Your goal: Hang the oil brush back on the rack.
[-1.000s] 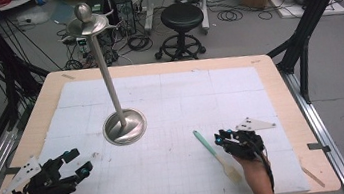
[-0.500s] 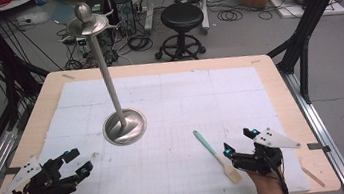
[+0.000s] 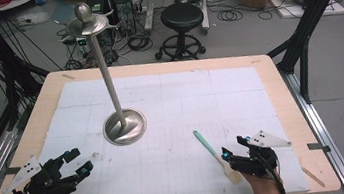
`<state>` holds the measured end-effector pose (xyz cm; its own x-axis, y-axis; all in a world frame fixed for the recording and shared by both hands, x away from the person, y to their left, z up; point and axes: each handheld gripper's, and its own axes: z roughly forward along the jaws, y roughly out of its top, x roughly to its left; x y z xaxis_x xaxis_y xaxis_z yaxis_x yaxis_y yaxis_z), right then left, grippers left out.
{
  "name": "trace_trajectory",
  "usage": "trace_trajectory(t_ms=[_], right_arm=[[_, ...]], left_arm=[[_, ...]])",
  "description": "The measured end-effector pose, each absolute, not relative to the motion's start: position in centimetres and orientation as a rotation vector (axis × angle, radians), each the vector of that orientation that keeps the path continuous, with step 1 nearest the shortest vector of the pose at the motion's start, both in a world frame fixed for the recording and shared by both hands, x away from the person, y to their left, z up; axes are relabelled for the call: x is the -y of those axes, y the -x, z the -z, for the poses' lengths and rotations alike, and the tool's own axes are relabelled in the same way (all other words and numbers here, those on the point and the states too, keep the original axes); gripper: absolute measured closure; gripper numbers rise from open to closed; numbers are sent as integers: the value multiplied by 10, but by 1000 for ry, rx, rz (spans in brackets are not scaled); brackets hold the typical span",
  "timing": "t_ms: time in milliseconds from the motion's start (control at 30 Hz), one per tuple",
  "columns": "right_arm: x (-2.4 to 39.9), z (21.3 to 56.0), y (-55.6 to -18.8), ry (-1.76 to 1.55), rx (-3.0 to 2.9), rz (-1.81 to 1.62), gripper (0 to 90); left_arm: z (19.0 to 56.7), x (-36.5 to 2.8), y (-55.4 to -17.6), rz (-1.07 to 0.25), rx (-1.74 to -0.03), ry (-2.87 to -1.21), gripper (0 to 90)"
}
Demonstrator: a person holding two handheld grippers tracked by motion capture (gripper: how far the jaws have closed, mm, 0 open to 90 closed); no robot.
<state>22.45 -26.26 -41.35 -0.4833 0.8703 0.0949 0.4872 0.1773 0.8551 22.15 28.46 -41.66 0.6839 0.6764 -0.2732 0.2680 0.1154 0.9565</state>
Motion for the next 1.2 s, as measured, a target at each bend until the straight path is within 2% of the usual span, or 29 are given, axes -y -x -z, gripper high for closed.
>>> trace_trajectory(t_ms=[100, 567, 1200], right_arm=[[259, 421, -228, -1310, -2082, -1203, 354], [234, 437, -236, -1262, -2279, -1013, 621], [229, 439, -243, -1282, -2338, -953, 817]], left_arm=[[417, -283, -222, -358, -826, -1474, 231], [418, -279, -221, -355, -826, -1490, 233], [418, -276, -222, -348, -825, -1512, 235]])
